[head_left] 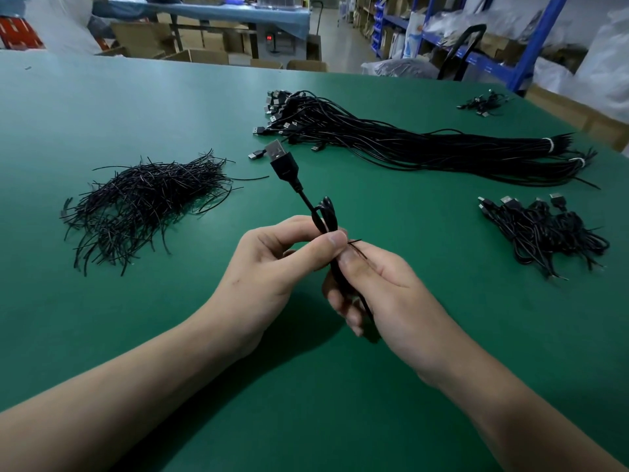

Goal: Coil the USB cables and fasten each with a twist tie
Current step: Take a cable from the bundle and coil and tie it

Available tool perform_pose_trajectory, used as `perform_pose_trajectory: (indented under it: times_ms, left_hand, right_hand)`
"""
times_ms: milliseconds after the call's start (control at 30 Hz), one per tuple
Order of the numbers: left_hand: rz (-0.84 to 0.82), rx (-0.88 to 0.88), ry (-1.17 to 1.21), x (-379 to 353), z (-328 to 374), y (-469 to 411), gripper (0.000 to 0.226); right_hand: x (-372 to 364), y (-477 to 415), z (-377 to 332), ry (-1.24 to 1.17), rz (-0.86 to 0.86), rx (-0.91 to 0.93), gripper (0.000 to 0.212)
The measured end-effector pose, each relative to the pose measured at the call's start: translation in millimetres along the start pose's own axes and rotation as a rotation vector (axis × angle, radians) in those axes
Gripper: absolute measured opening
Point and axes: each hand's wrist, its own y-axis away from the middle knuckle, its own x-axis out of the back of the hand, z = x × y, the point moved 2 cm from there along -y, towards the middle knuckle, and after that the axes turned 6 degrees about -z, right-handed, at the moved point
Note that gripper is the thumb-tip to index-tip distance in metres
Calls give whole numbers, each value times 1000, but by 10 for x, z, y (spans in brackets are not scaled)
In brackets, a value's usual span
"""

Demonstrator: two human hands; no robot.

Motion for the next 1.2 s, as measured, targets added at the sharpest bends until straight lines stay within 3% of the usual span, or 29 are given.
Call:
perform_pose_trajectory:
  times_ms: [133, 267, 500, 600, 733, 933, 1067, 1200]
  left_hand:
    - [29, 24, 12, 28, 4, 0, 17]
    - [99, 85, 7, 66, -29, -12, 19]
    - [-28, 97, 15, 15, -13, -21, 17]
    - [-83, 103, 41, 1, -12, -24, 17]
    - [-142, 98, 44, -14, -8, -4, 20]
    - [-35, 25, -36, -53, 54, 17, 22]
    - [51, -75, -335, -56, 89, 37, 14]
    - [163, -402, -808, -49, 165, 79, 15]
  right_hand:
    - [108, 31, -46, 223, 124, 81, 17]
    - [165, 49, -64, 465, 330, 219, 20]
    - [185, 84, -105, 953, 342, 375, 17]
    - [195, 81, -128, 1058, 304, 389, 23]
    - [226, 73, -111, 821, 248, 371, 27]
    - [139, 30, -26, 294, 253, 250, 30]
    - [95, 8, 0, 30, 282, 114, 32]
    - [32, 23, 10, -345, 260, -58, 36]
